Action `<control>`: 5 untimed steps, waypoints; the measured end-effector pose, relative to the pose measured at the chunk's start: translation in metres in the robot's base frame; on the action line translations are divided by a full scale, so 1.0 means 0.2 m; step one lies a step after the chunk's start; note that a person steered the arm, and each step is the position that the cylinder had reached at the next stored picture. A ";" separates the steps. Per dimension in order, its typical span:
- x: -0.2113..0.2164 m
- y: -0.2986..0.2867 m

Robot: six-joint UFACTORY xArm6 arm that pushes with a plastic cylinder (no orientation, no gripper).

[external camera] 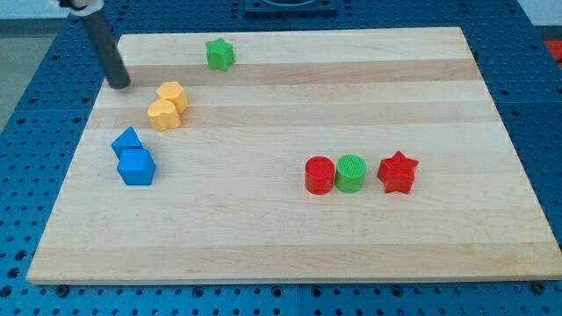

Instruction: Push the blue cube slightly right

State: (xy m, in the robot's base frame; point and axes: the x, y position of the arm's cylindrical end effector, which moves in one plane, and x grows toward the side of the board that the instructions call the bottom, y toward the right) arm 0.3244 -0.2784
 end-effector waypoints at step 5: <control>0.55 0.02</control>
State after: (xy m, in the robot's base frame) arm 0.4352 -0.2742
